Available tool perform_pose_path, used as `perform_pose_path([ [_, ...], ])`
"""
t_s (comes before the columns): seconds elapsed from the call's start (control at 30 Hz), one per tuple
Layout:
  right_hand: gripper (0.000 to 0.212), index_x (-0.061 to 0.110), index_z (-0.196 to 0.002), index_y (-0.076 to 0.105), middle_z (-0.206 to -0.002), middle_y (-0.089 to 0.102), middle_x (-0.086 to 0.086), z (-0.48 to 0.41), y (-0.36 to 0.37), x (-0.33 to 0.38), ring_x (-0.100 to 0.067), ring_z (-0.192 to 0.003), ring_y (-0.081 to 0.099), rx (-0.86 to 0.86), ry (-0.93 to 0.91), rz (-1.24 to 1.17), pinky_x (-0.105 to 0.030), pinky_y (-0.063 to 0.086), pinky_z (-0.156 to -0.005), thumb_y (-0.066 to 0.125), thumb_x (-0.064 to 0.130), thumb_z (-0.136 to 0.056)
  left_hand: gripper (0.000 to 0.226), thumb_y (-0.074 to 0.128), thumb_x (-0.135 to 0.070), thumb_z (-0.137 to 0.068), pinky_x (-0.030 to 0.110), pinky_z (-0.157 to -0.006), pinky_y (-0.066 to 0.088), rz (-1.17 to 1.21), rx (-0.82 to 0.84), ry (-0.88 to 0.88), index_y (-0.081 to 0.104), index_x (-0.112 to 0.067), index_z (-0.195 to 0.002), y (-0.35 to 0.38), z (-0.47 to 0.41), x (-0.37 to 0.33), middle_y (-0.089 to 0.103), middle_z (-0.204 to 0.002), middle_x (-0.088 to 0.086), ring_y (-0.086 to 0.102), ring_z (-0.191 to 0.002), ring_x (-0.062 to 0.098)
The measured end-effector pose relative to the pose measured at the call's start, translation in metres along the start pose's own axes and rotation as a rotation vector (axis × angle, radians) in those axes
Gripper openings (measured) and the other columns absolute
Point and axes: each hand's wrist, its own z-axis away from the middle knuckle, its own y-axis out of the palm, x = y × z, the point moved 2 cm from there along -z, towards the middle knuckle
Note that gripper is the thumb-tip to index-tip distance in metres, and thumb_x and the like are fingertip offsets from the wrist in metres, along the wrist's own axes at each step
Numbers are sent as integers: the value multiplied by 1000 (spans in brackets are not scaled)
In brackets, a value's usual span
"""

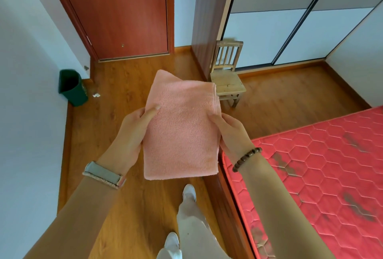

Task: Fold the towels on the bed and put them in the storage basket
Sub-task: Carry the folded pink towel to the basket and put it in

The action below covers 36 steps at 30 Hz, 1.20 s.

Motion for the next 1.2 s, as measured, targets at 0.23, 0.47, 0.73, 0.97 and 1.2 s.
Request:
perform_pose_path([
  [0.23,26,8,-90,68,-125,56,-25,-78,-1,49,-42,-118,53,-20,-5,-49,-57,43,-104,61,33,-93,11,55,-43,-97,27,-67,39,-7,-90,11,54,-32,-94,29,-70,-50,55,-96,-14,52,-85,6],
  [0.47,10,25,-86,65,-103,66,-3,-146,-1,86,-30,-111,60,54,0,-12,-50,47,-102,60,32,-93,17,56,-43,-97,36,-83,36,-14,-166,22,47,-38,-83,44,-129,-84,51,-92,-15,48,-81,4],
  [0.73,13,23,-84,64,-119,60,-18,-202,-19,105,-37,-116,56,-22,31,-35,-54,44,-104,59,29,-94,10,59,-44,-95,34,-82,44,-50,-56,8,60,-34,-97,75,-189,-112,62,-105,-8,58,-96,13],
  [0.97,10,24,-87,63,-108,67,-4,-260,-42,117,-27,-109,62,-183,78,-114,-49,48,-101,61,32,-93,45,63,-46,-92,38,-93,46,-97,77,-8,61,-20,-129,116,-271,-144,65,-113,-5,61,-104,16],
  [1.2,9,25,-88,64,-106,66,1,-322,-44,142,-21,-104,63,-352,114,-215,-46,49,-100,61,31,-93,12,64,-40,-92,26,-69,46,-126,302,-26,62,-29,-95,145,-354,-189,66,-100,-6,63,-92,10],
])
